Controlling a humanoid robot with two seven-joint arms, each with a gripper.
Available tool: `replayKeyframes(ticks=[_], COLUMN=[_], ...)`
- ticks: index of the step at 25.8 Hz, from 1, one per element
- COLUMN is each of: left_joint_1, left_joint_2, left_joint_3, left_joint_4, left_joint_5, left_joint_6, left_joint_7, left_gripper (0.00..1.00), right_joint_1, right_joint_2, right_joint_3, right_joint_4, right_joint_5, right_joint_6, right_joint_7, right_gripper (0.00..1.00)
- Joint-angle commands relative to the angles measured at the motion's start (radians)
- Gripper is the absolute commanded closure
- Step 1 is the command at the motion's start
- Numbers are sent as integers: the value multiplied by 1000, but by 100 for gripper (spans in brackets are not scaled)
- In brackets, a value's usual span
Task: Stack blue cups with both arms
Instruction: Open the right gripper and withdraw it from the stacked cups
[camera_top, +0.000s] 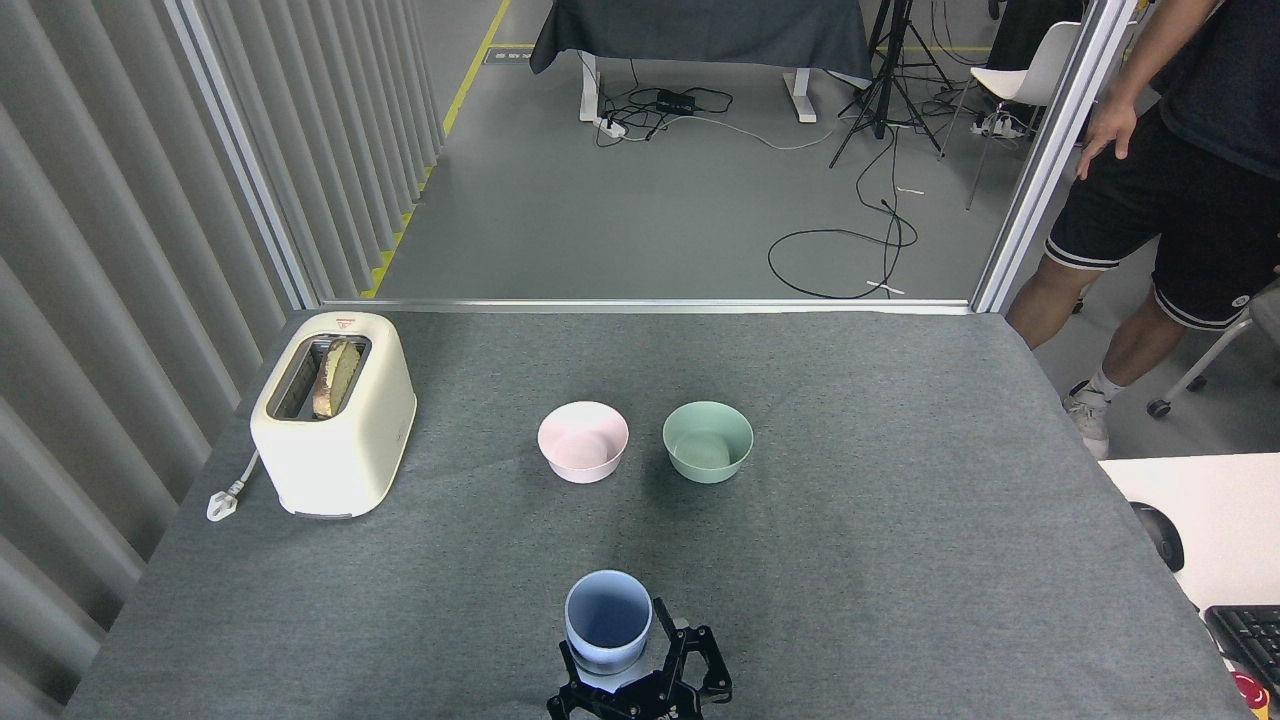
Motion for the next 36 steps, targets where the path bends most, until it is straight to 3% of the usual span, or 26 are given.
replayKeyframes(ticks=[1,6,12,16,19,23,26,30,33,36], left_joint_1=[-2,0,0,2,2,-2,0,-2,0,-3], left_joint_2=[1,1,1,-1,2,2,4,7,19,19], left_joint_3=[3,4,6,4,4,4,3,-2,-2,0], left_joint_4=[2,2,2,-9,-23,-35,-60,-67,-66,-64], left_joint_5=[0,5,5,3,3,2,2,-5,-5,-5], left_joint_6=[-2,-3,-3,-3,-5,-6,-8,-41,-120,-124], left_joint_7=[1,1,2,2,2,2,2,2,2,2], left_gripper=[0,0,0,0,0,0,0,0,0,0], right_joint_1=[-1,-1,-9,11,95,230,308,351,364,365], right_joint_2=[1,3,4,-9,-34,-108,-149,-166,-167,-167], right_joint_3=[6,9,-11,-138,-230,-256,-255,-256,-263,-286], right_joint_4=[-15,-96,-182,-182,-167,-165,-160,-148,-141,-141], right_joint_5=[0,-3,-138,-159,-159,-170,-228,-334,-345,-345], right_joint_6=[-1,-15,-3,8,2,-3,-3,-1,0,-3], right_joint_7=[-4,-72,-224,-234,-234,-248,-314,-336,-339,-336], right_gripper=[0,0,0,0,0,0,0,0,0,0])
